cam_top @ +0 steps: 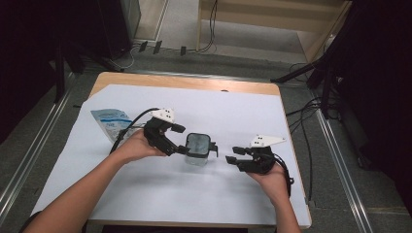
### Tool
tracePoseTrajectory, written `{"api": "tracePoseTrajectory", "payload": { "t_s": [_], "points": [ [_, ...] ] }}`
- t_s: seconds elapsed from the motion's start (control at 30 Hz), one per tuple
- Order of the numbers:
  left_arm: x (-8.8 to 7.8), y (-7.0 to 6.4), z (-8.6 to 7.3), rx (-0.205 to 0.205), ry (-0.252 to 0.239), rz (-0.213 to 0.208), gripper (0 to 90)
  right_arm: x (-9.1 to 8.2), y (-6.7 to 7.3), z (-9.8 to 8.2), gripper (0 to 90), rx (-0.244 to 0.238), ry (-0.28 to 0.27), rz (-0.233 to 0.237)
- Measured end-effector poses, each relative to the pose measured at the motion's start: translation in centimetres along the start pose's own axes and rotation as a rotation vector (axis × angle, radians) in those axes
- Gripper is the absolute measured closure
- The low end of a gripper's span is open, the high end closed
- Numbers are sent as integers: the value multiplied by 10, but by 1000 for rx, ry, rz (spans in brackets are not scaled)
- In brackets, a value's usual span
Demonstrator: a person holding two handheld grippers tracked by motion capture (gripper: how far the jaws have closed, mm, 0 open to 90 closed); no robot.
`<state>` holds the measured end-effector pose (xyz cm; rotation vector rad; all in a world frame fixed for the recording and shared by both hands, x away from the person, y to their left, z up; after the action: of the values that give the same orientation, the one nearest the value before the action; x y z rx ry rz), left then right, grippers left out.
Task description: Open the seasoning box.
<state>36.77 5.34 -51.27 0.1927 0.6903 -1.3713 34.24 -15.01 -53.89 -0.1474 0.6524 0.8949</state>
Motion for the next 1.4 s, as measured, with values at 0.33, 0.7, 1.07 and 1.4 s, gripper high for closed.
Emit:
{"api": "tracePoseTrajectory", "payload": {
  "t_s": [0.33, 0.7, 1.07, 1.4],
  "points": [
    [11, 0, -8, -5, 45, -22, 113, 16, 11, 12, 753, 44, -42, 31],
    [19, 0, -13, 8, 64, -13, 142, 23, 17, 18, 900, 46, 2, 33],
    [28, 3, -17, 42, 72, -14, 143, 25, 13, 18, 900, 66, 6, 41],
    [34, 3, -16, 84, 57, -4, 125, 25, 13, 16, 900, 68, 18, 40]
  ]
}}
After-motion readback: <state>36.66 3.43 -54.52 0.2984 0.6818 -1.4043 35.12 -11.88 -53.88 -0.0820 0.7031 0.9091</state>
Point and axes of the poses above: each handheld gripper's, and its own axes: x roughly forward along the jaws, z roughly out of its top, y roughly to its left, the point moved 9 cm from there along x, roughly forward along the jaws, and after that the axes turned 5 degrees about -z, right-handed, at the moved point
